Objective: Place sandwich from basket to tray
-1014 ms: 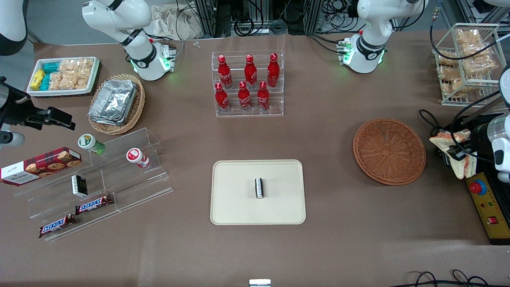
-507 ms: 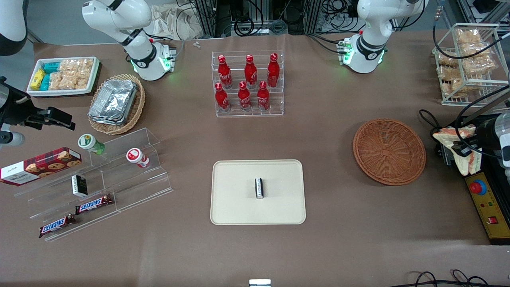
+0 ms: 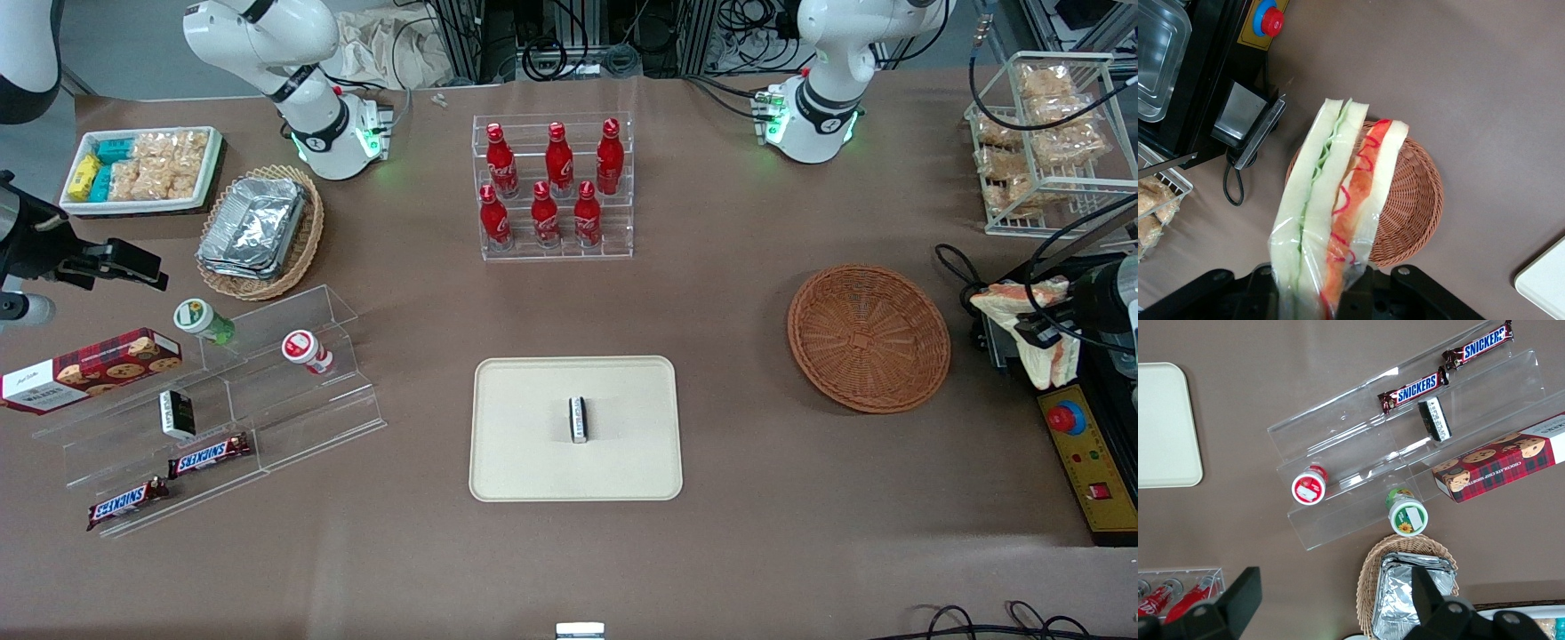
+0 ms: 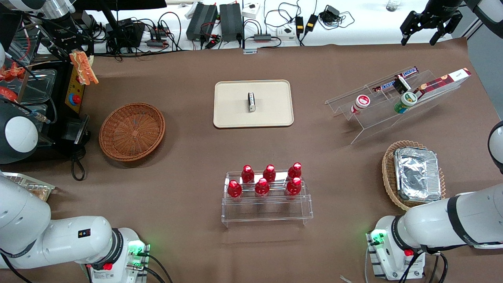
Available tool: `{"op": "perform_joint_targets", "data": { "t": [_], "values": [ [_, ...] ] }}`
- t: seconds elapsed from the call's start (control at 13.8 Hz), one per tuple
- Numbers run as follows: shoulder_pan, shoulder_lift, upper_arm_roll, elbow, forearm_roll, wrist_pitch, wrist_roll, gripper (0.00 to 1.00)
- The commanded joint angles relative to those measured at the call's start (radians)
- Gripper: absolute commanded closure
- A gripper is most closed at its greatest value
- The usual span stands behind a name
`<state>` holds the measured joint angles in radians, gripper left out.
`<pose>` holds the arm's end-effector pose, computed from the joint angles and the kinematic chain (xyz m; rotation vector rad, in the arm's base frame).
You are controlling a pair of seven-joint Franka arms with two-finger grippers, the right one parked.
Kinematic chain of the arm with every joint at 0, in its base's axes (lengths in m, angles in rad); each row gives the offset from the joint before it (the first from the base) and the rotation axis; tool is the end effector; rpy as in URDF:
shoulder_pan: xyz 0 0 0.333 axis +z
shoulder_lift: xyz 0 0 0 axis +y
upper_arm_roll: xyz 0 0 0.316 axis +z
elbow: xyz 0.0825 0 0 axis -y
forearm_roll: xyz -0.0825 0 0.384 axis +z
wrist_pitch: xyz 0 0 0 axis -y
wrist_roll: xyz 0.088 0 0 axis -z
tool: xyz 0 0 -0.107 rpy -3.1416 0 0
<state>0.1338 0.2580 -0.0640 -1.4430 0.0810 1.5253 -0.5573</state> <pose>0.6173 0.0567 0.5292 -2.8814 -0.9299 0.2344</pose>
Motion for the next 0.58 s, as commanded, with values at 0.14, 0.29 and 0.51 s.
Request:
{"op": "perform_joint_targets", "data": {
  "t": [0.14,0.29,0.51],
  "values": [
    [0.004,0.007,0.001,0.026,-0.01,-0.028,0.019,1.0],
    [0.004,0.007,0.001,0.026,-0.009,-0.028,0.025,1.0],
    [0.01,0.007,0.001,0.026,-0.01,-0.03,0.027,1.0]
  ]
}}
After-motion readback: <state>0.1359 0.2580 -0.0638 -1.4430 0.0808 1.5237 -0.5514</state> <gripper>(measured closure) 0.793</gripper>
